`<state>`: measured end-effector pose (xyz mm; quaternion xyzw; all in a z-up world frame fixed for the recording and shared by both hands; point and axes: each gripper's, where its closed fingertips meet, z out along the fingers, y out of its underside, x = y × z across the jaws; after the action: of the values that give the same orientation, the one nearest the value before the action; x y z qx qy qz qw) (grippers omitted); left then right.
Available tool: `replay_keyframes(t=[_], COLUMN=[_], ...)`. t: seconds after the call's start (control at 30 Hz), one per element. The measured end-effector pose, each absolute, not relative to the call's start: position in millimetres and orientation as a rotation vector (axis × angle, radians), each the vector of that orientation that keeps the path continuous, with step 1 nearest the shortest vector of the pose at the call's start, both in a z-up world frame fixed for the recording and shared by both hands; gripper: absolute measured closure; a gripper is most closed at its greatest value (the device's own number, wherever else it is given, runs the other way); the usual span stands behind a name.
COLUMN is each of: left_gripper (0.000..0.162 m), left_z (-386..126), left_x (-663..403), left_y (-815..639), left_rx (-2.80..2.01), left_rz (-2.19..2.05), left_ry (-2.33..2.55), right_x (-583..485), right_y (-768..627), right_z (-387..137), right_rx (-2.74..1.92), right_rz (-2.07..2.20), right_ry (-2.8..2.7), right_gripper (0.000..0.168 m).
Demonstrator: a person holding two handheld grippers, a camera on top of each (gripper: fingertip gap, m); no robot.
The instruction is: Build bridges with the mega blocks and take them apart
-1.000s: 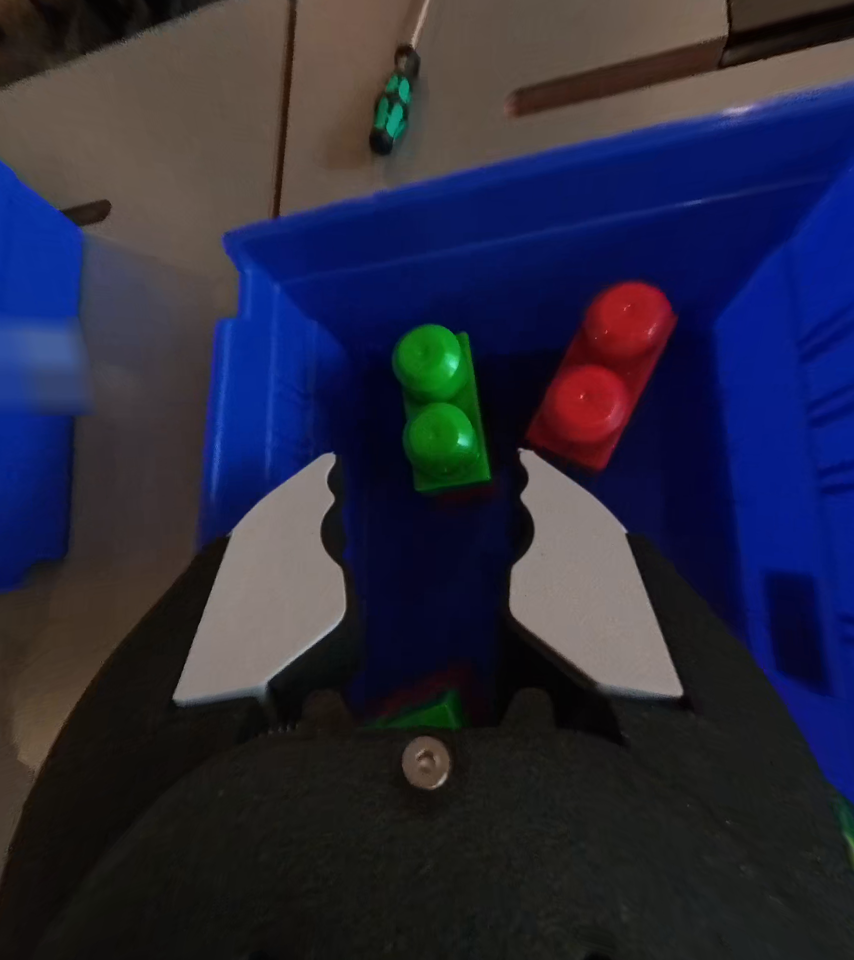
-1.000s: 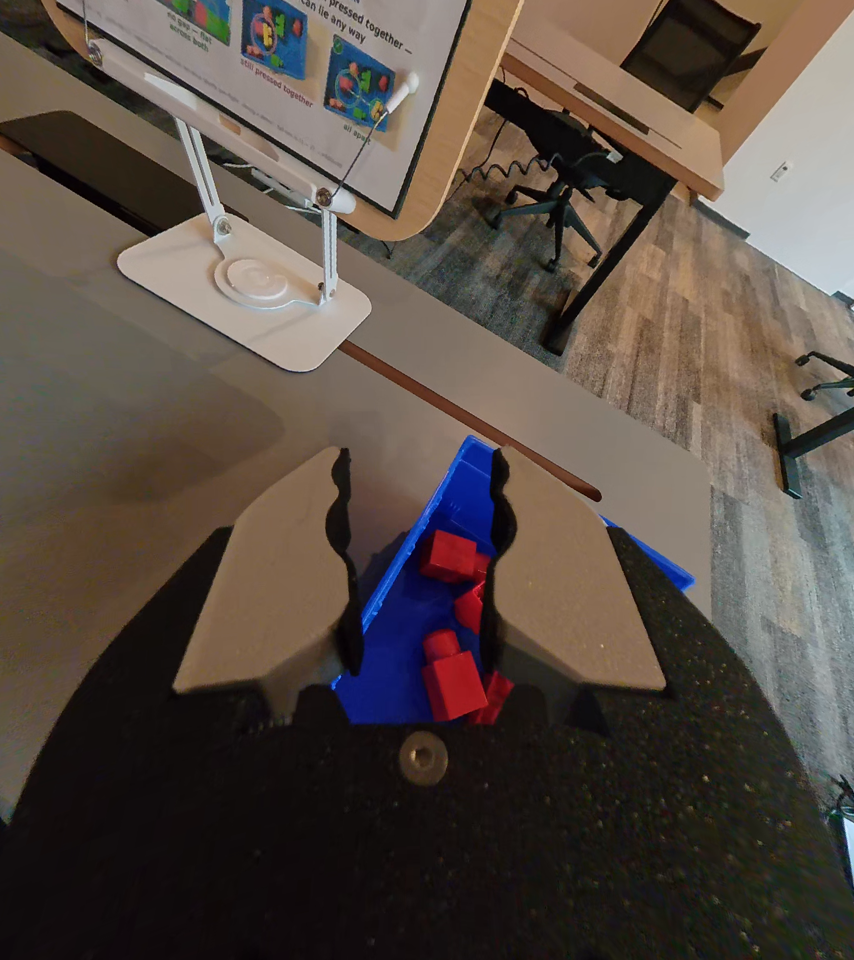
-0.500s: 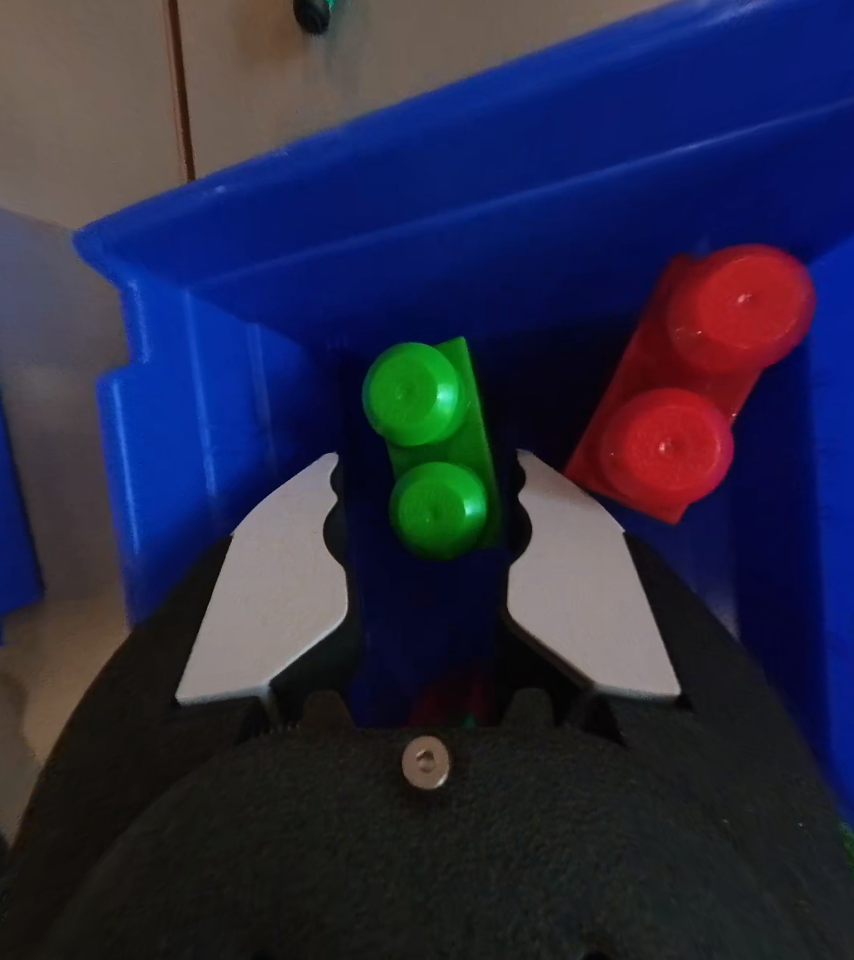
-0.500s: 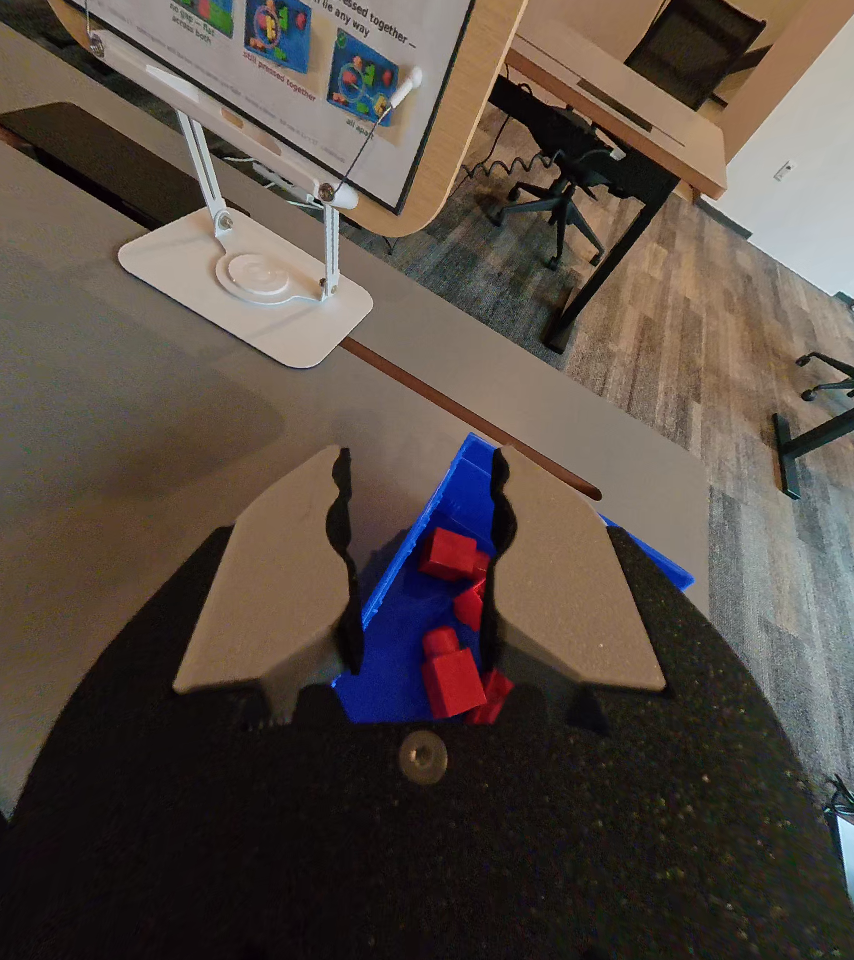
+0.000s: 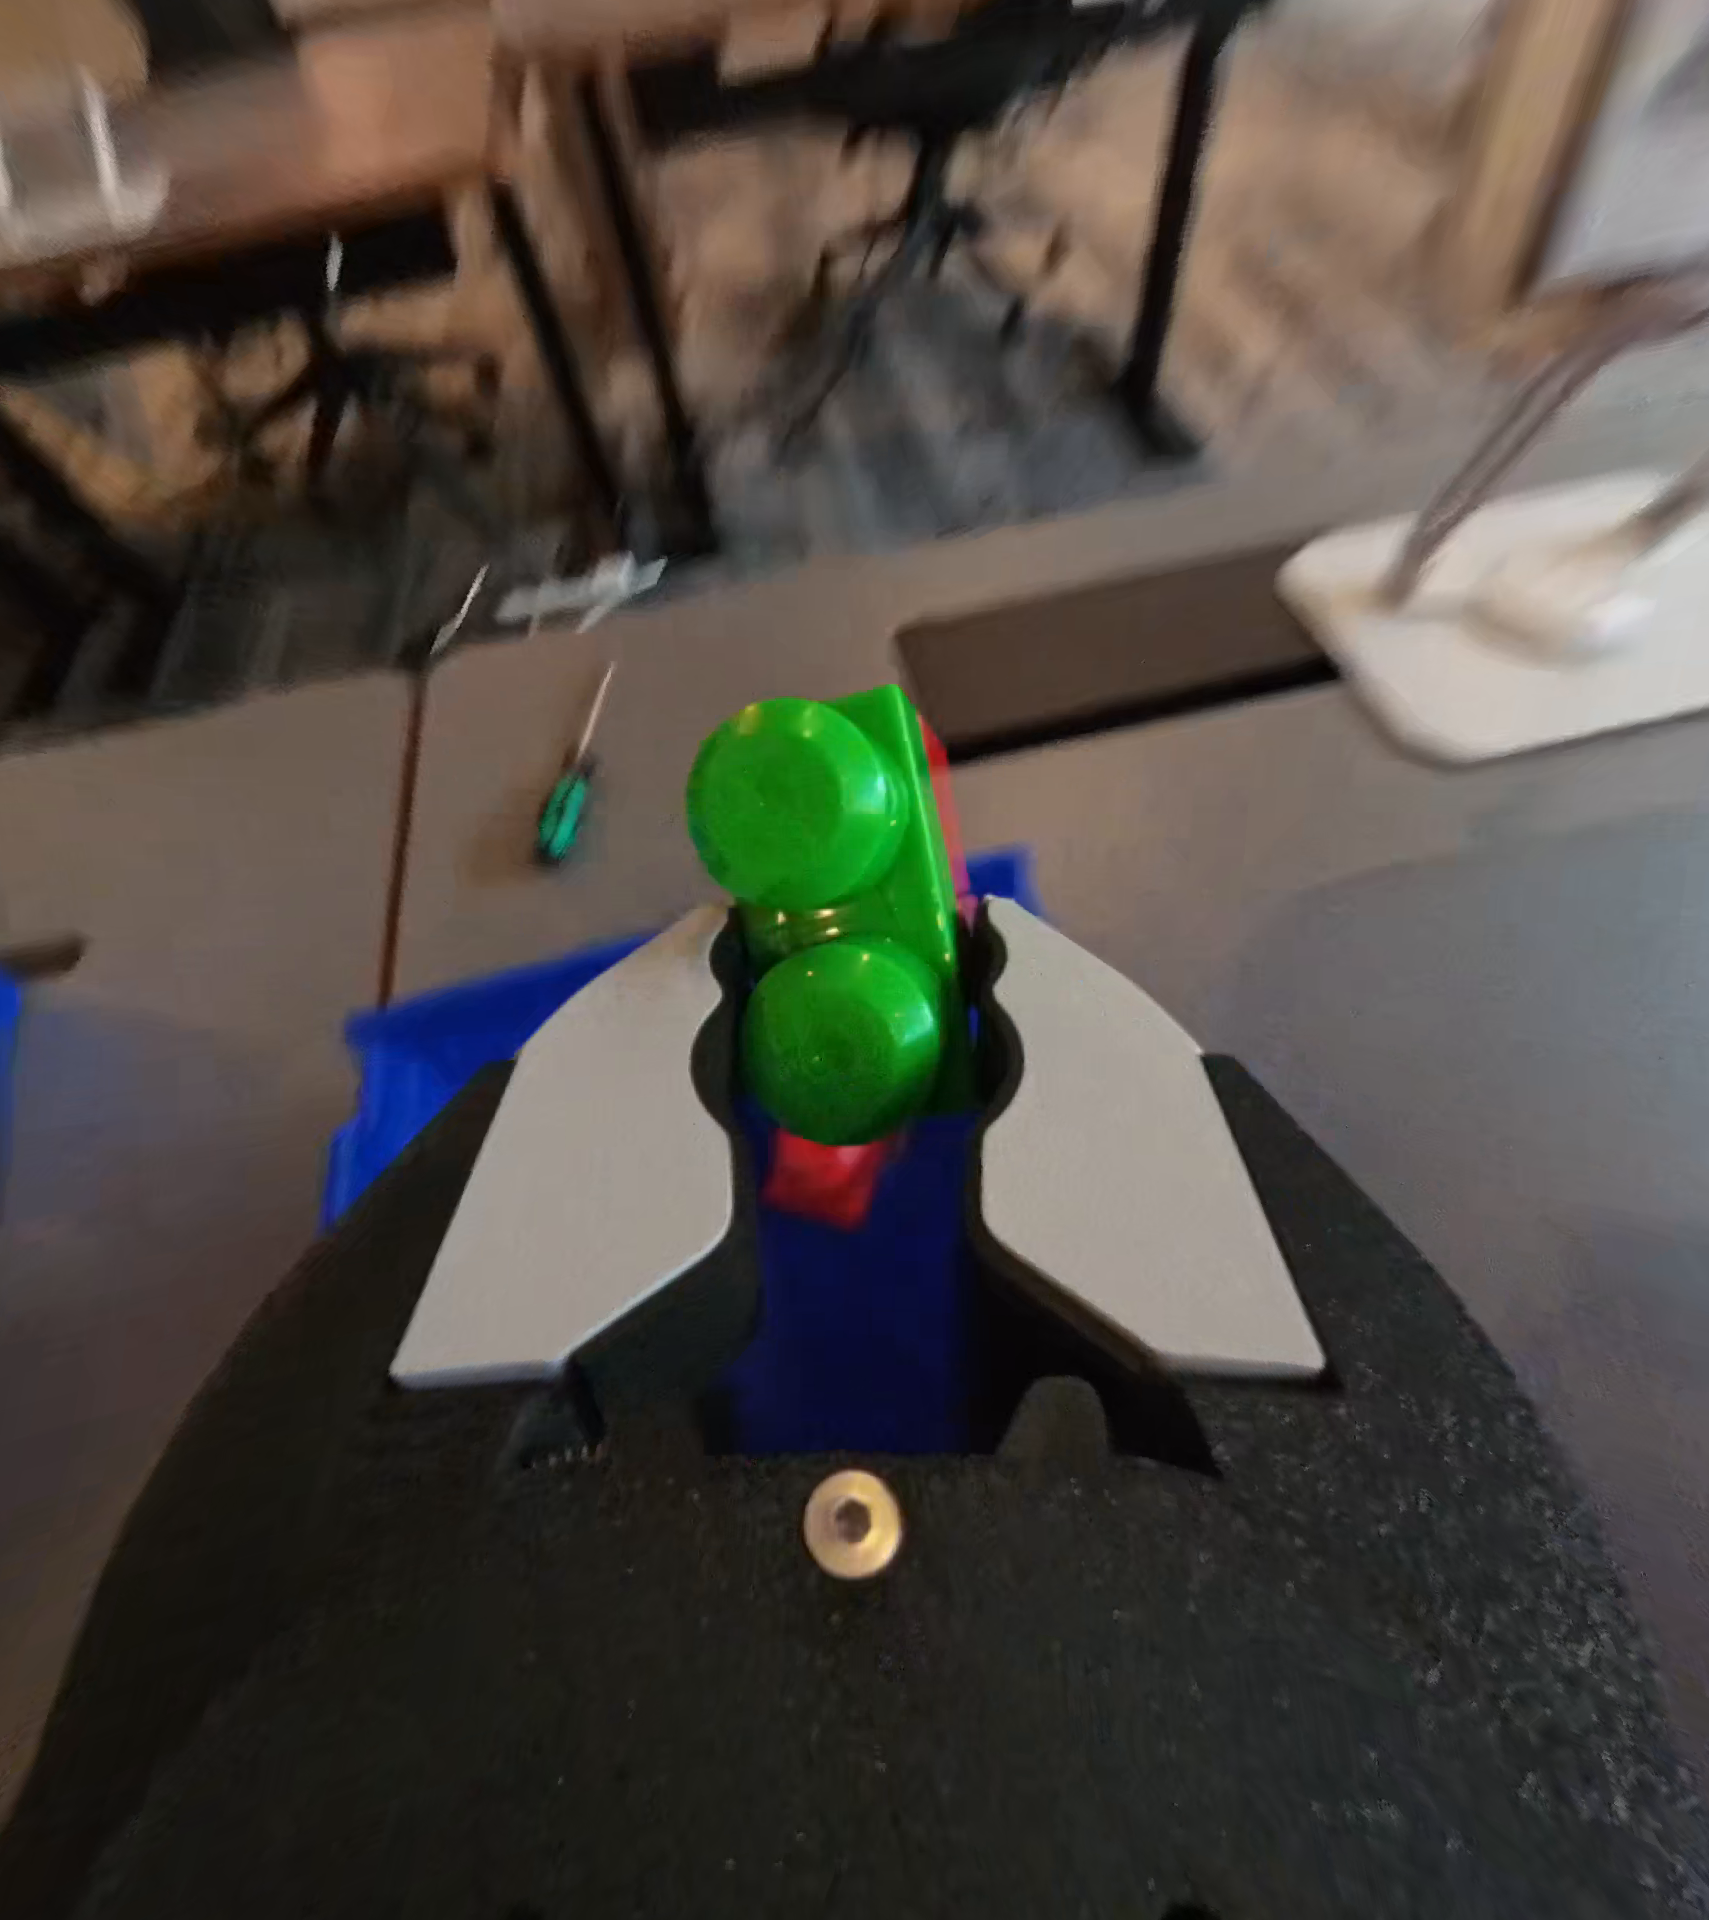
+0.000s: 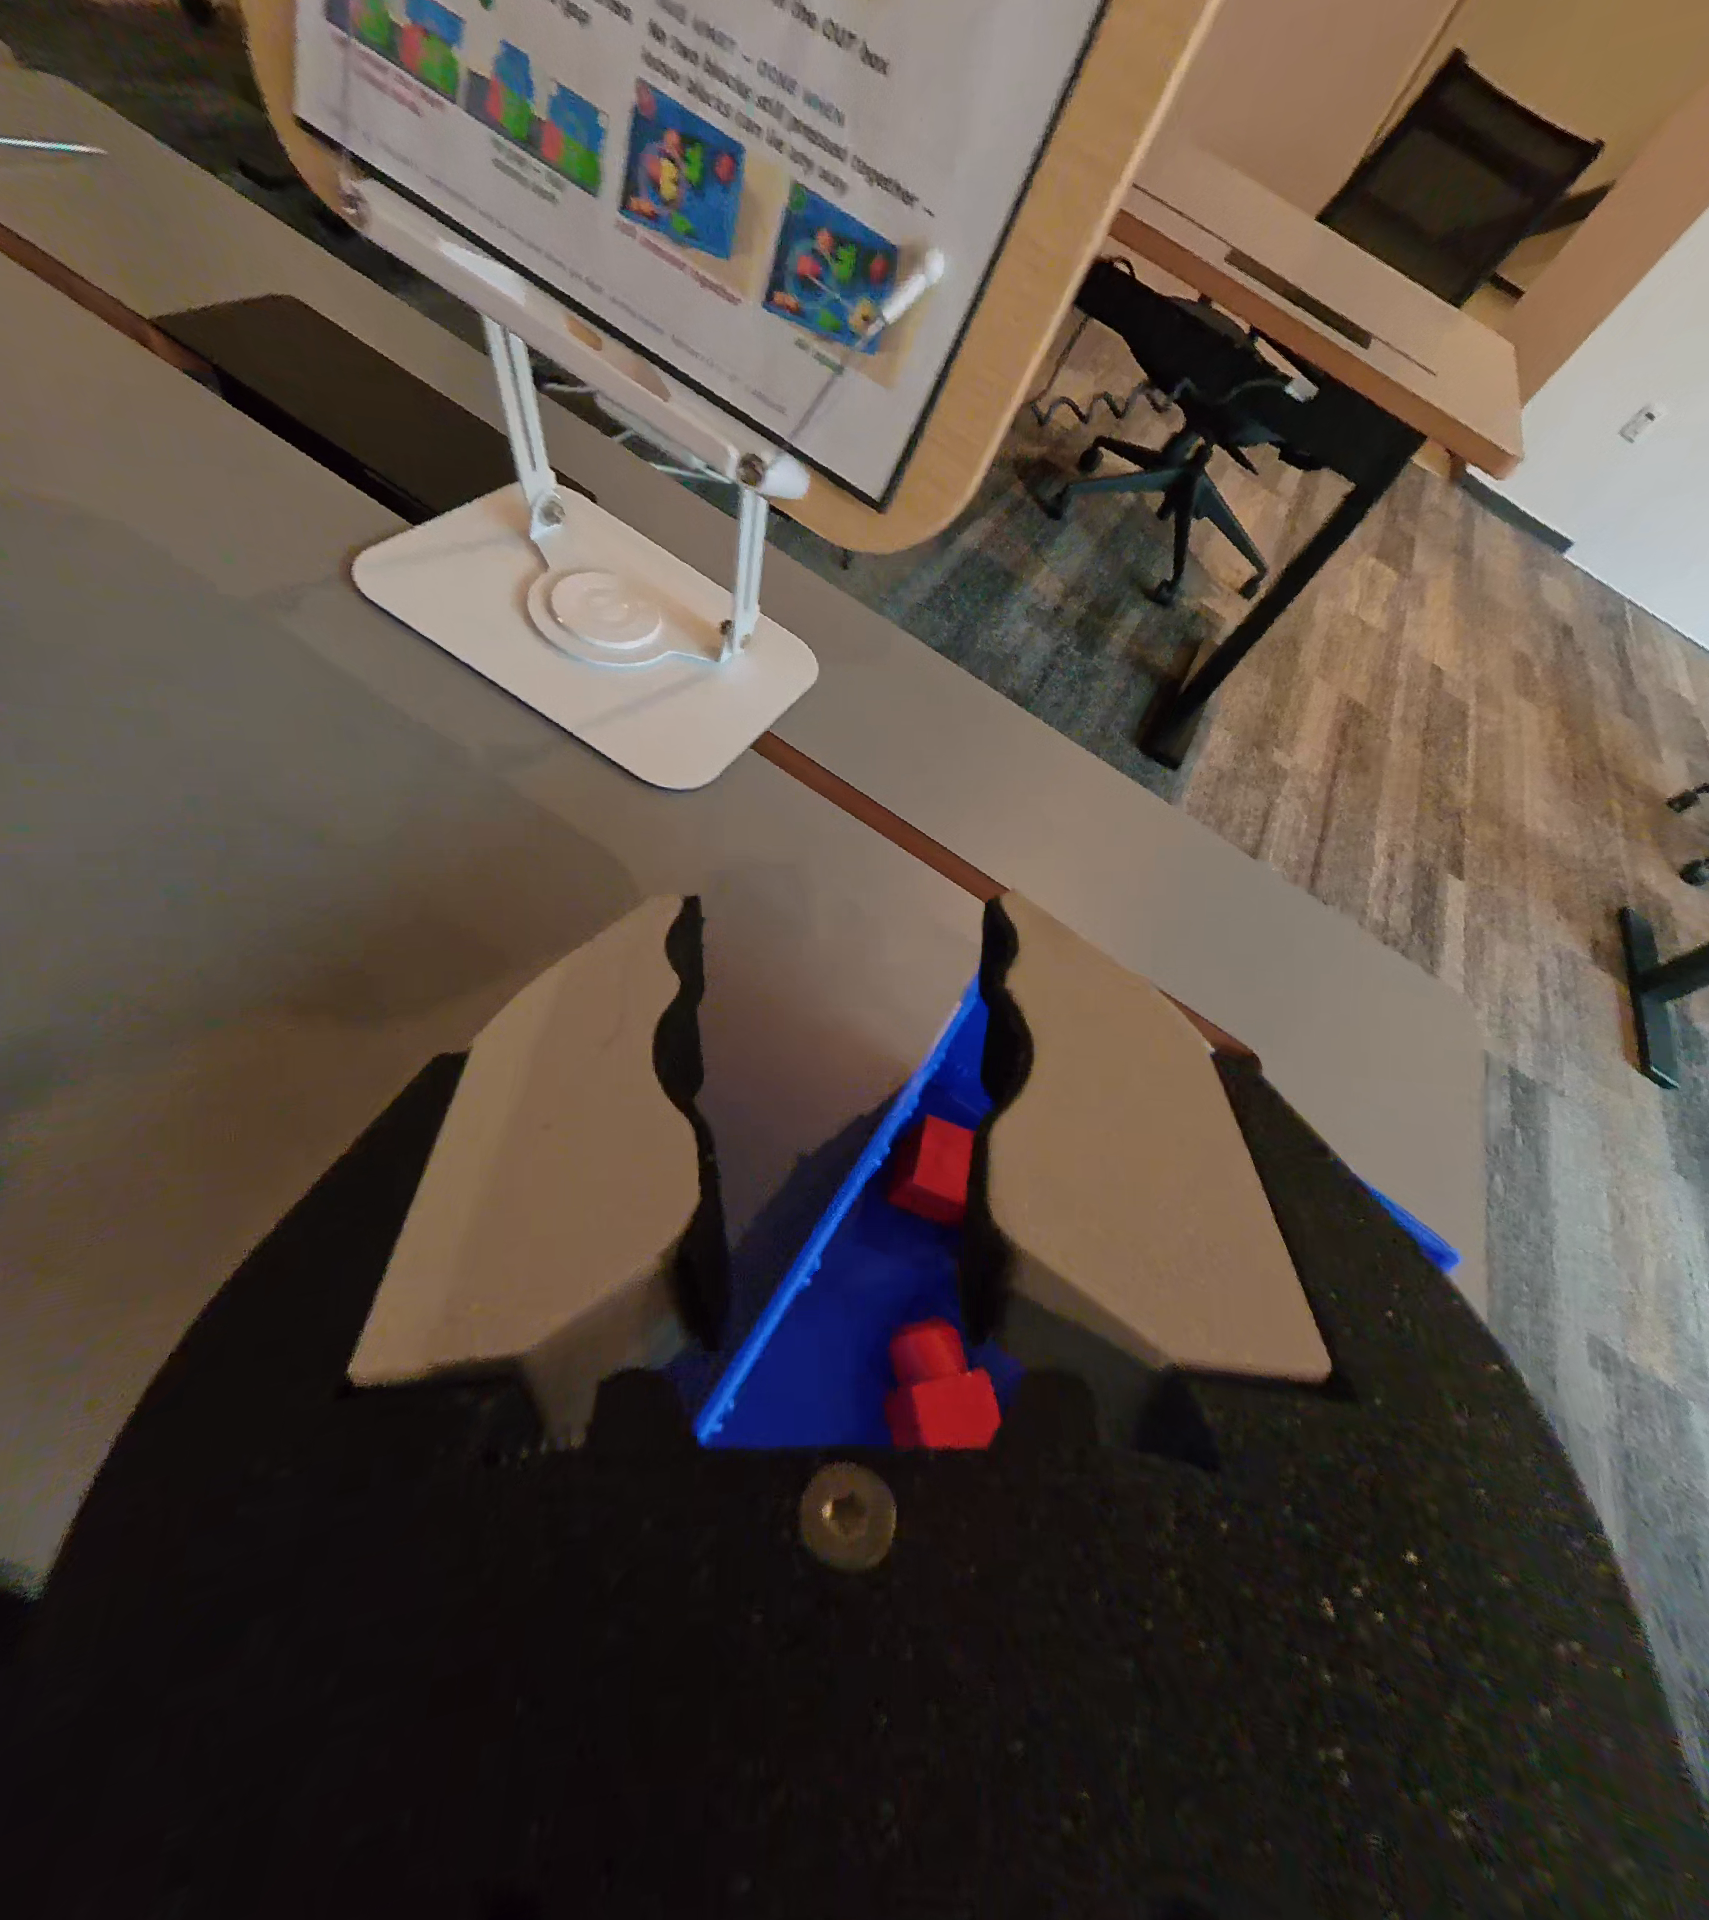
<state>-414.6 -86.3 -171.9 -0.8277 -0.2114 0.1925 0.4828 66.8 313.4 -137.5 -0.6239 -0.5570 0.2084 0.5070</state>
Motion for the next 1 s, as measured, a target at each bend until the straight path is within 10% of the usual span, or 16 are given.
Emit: replay_keyframes(t=[0.43, 1.0], left_gripper=[0.122, 0.122], left_z=[-6, -13], left_x=[-164, -16], left_y=[20, 53], left_rx=[-1.337, -1.147], left_rz=[-0.113, -0.37], left_ry=[0.177, 0.569], right_x=[6, -7], right_y=[199, 56], right_z=[-84, -21], right_rx=[-1.1, -0.596], right_rz=[1.064, 1.778], right_ry=[-1.489, -1.469], right_gripper=[0.117, 0.111])
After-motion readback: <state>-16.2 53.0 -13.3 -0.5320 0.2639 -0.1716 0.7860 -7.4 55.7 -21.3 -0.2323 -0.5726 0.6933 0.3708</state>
